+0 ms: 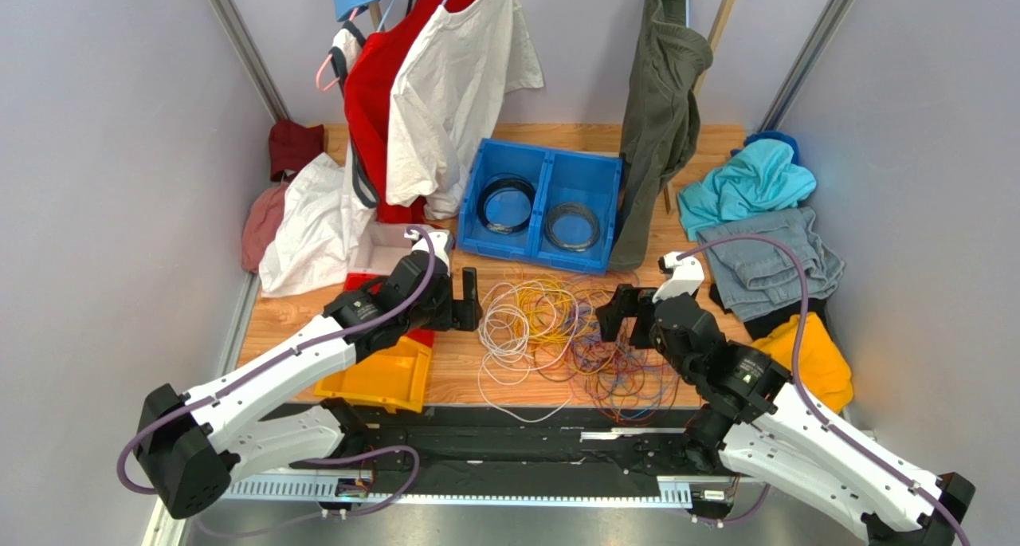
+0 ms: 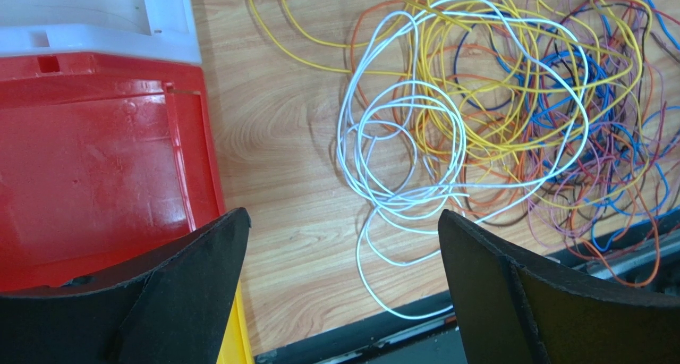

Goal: Untangle the cables

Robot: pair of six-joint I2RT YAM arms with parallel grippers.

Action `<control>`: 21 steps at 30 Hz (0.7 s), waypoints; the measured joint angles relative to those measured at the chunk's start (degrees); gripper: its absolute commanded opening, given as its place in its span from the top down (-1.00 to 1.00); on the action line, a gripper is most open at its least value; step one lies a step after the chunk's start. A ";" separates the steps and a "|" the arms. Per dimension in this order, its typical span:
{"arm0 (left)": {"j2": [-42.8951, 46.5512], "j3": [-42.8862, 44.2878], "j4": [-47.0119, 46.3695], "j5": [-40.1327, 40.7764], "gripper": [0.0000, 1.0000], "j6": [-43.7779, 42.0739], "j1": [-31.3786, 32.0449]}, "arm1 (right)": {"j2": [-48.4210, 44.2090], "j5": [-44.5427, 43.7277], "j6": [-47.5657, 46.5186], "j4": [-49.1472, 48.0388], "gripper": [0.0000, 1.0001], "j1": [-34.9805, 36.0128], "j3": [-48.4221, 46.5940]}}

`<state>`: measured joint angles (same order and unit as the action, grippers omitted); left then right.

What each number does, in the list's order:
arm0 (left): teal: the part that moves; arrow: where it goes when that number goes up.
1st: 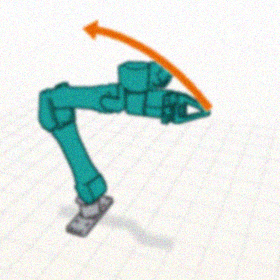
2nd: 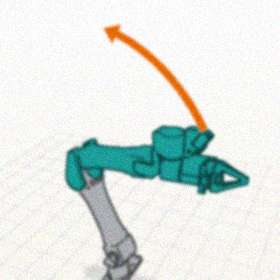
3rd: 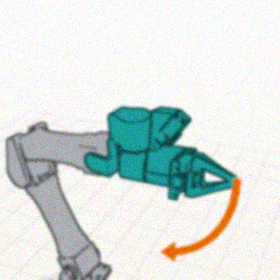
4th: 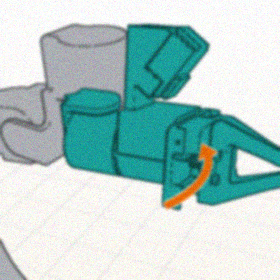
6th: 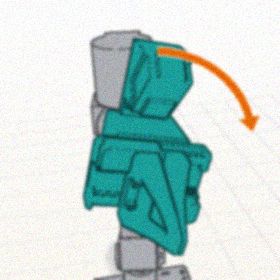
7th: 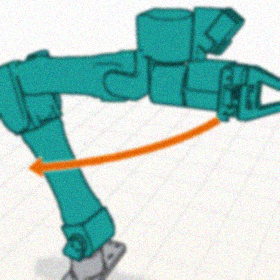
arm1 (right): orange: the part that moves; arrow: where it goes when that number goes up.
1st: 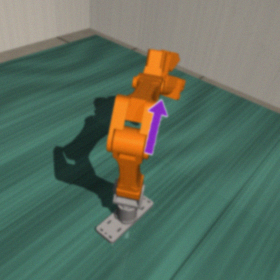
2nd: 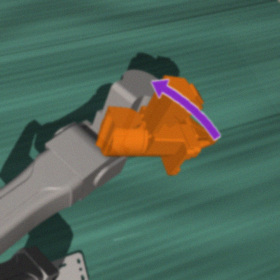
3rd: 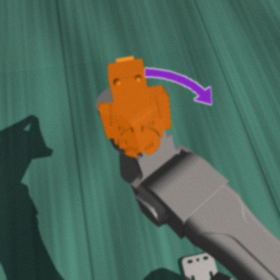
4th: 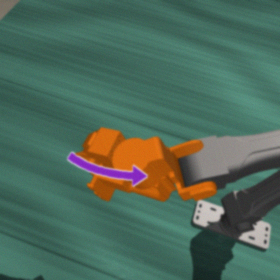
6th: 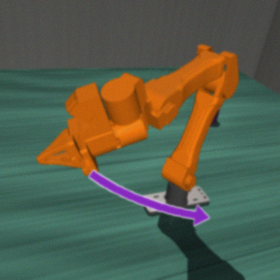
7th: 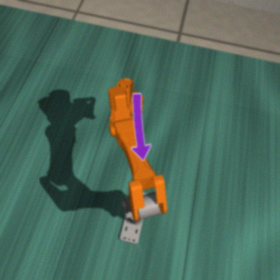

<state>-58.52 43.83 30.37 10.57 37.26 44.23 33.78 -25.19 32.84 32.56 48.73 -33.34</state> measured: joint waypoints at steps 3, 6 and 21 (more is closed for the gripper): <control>-1.03 -0.26 -1.64 0.96 -0.76 0.20 0.00 | 0.22 0.24 -0.15 -0.31 -0.94 0.00 0.22; -3.45 -0.66 -4.68 1.51 -0.75 0.15 0.00 | 0.26 0.22 -0.42 -0.26 -0.94 0.00 0.46; -22.80 -0.90 -14.80 0.17 -0.39 1.20 -0.04 | -0.94 0.90 -1.20 -0.28 -0.93 0.00 0.72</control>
<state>-81.32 42.94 15.57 10.74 38.46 44.18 32.84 -24.29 31.64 32.27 48.73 -32.62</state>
